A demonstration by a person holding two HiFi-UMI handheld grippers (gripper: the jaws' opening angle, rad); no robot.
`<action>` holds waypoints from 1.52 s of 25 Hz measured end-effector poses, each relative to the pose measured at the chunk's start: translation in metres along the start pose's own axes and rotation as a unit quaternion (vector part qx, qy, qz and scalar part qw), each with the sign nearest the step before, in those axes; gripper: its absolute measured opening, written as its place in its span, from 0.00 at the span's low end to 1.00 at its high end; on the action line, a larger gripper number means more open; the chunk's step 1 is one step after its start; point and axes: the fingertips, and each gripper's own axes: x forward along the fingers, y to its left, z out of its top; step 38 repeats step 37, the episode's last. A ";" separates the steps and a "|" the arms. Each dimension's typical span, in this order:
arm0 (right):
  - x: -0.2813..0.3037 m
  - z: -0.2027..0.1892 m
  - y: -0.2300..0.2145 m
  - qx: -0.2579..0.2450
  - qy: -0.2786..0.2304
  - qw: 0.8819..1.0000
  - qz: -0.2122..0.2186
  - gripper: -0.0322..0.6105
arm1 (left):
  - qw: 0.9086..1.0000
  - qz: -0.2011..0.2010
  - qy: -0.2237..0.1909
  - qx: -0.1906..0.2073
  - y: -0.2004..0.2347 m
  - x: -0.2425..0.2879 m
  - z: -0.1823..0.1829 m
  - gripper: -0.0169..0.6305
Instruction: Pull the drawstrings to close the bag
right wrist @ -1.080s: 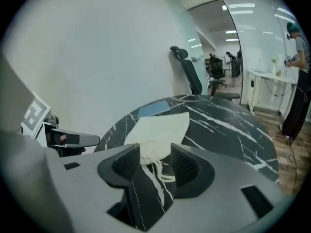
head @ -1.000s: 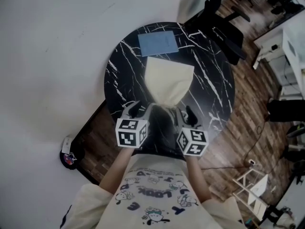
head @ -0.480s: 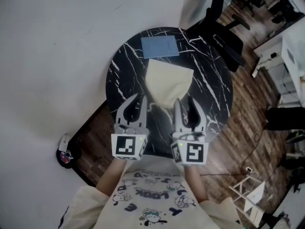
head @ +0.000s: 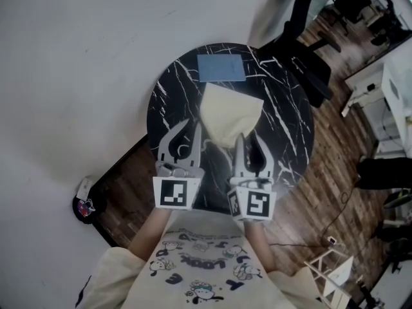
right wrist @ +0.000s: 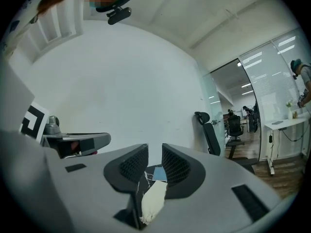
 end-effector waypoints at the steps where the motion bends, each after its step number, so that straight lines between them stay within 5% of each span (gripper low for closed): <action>1: 0.000 -0.001 0.000 0.001 -0.001 1.000 0.002 0.18 | 1.000 -0.001 0.003 0.001 -0.001 0.000 -0.001 0.13; 14: 0.000 0.000 -0.008 -0.007 -0.001 1.000 -0.011 0.09 | 1.000 -0.013 0.003 -0.006 -0.018 0.005 -0.002 0.13; 38: 0.005 -0.006 -0.018 -0.004 0.009 1.000 -0.019 0.09 | 1.000 -0.018 0.013 0.004 -0.025 0.012 -0.005 0.13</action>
